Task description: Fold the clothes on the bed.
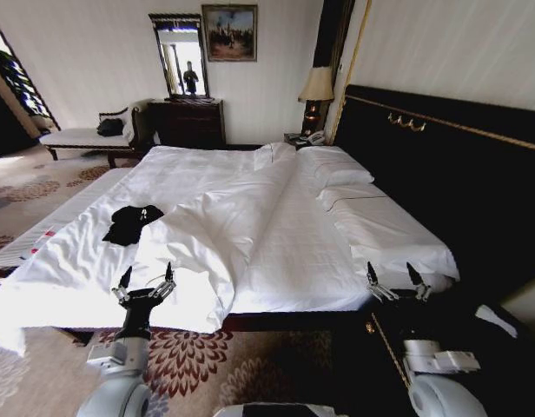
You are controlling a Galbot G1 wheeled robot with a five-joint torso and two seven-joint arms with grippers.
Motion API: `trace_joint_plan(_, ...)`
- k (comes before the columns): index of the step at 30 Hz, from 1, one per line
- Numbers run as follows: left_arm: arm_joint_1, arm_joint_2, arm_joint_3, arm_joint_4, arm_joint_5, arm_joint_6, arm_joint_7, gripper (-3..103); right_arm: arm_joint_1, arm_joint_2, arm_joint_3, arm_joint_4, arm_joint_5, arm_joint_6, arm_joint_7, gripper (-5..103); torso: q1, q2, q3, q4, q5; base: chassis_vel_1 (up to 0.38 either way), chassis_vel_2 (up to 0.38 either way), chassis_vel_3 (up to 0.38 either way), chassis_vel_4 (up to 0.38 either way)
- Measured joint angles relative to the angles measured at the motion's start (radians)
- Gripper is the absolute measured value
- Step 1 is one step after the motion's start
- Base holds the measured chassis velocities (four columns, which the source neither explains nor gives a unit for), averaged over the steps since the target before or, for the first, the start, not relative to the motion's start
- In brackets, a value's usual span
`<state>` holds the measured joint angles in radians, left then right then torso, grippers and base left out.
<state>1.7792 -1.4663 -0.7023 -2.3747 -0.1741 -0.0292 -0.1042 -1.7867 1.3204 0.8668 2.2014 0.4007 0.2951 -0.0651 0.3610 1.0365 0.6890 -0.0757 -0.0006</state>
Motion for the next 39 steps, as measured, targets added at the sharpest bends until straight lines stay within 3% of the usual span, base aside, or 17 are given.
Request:
trace_joint_plan(22,-0.018,0.002,0.009,0.023,-0.001,-0.004,0.002,100,0.021,0.003,-0.011,-0.014,-0.021,-0.001,0.047,100,0.002,-0.001,0.001,0.0004,-0.0002,-0.147,0.136,0.143,-0.138)
trace_joint_plan(39,-0.017,0.003,0.012,0.024,-0.001,-0.011,0.002,100,0.018,0.012,-0.009,-0.009,-0.048,0.006,0.048,100,0.001,0.000,0.000,0.0002,0.0000,0.001,0.000,-0.003,-0.005)
